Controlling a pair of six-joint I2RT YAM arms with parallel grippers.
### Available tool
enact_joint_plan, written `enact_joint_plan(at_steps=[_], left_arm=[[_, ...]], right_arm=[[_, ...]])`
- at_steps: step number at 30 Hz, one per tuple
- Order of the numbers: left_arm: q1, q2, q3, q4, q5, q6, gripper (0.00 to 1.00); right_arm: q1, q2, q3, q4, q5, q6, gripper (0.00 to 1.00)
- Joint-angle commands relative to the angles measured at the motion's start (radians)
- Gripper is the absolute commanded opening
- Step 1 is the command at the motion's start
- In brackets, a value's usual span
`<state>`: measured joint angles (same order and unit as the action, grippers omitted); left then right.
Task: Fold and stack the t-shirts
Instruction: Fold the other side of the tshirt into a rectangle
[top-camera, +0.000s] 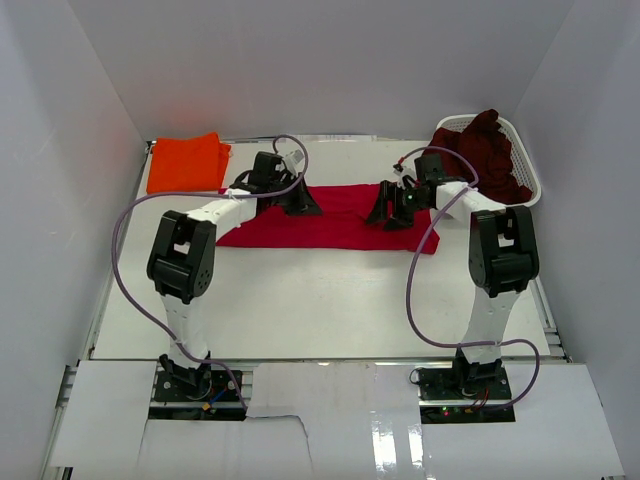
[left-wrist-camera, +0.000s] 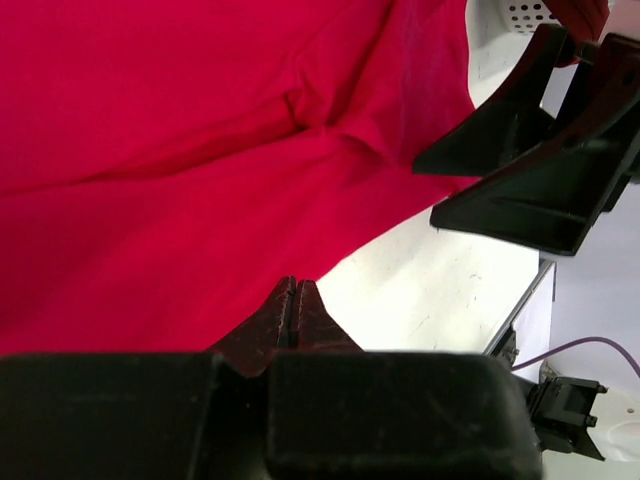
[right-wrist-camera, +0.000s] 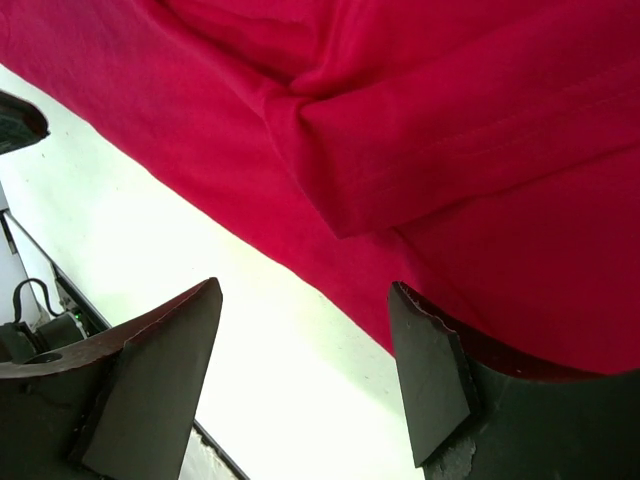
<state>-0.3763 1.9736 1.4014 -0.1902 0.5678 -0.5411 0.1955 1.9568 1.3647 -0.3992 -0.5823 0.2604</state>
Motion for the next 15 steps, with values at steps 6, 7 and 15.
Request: enact_joint_plan(at_steps=[6,7,15], left_arm=[[-0.030,0.094,0.082,0.024,0.043,-0.003,0.00],[-0.032,0.105,0.087,0.024,0.046,-0.003,0.00],[-0.041,0.162,0.096,0.028,0.050,0.021,0.00]], right_arm=[[0.025,0.031,0.043,0.059,-0.025,0.042,0.72],[0.027,0.043,0.048,0.062,-0.028,0.051,0.71],[0.035,0.097,0.083,0.094,-0.033,0.076,0.68]])
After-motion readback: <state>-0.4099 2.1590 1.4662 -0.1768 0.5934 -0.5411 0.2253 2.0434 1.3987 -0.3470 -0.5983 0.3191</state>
